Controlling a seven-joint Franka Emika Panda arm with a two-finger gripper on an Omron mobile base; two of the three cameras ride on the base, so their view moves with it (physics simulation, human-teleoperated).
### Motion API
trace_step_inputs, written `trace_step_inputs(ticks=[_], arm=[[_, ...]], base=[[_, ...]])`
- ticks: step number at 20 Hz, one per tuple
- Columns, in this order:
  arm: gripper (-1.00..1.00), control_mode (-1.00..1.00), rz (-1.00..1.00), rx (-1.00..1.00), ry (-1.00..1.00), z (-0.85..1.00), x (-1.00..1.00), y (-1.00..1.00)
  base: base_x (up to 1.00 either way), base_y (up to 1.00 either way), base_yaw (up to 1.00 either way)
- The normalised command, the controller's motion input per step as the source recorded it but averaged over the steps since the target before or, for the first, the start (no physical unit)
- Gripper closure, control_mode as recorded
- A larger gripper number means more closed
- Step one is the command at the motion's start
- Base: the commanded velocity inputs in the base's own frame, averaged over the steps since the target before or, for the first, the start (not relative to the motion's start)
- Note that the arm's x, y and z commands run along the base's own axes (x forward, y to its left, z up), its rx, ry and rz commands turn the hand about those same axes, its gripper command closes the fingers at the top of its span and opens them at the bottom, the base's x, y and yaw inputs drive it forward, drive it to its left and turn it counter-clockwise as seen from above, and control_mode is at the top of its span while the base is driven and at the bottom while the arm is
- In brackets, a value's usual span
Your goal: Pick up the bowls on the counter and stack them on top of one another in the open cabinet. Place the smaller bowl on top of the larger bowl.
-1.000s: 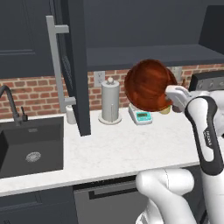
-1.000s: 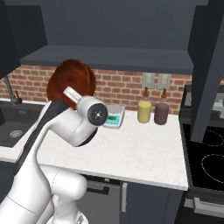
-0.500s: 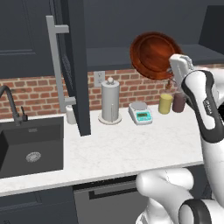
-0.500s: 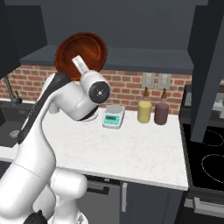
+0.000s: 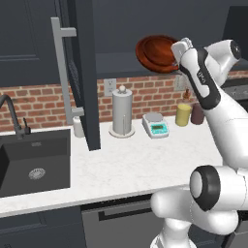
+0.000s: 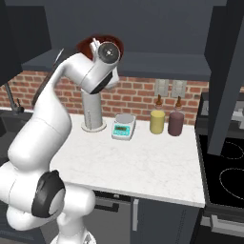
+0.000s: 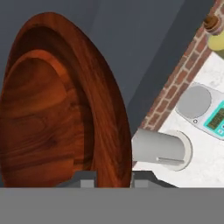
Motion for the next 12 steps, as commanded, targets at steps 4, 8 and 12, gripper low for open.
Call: trace_step_inputs(ticks=[4,8,12], arm=[[1.0,-1.0,0.0,0.0,0.0,0.0,0.25,0.0],[1.0,-1.0,0.0,0.0,0.0,-0.01,0.56,0.0],[1.0,-1.0,-0.05,0.0,0.05,-0.03,0.99,0.0]], base=[[0.0,0.0,0.0],[0.0,0.0,0.0],[0.0,0.0,0.0]])
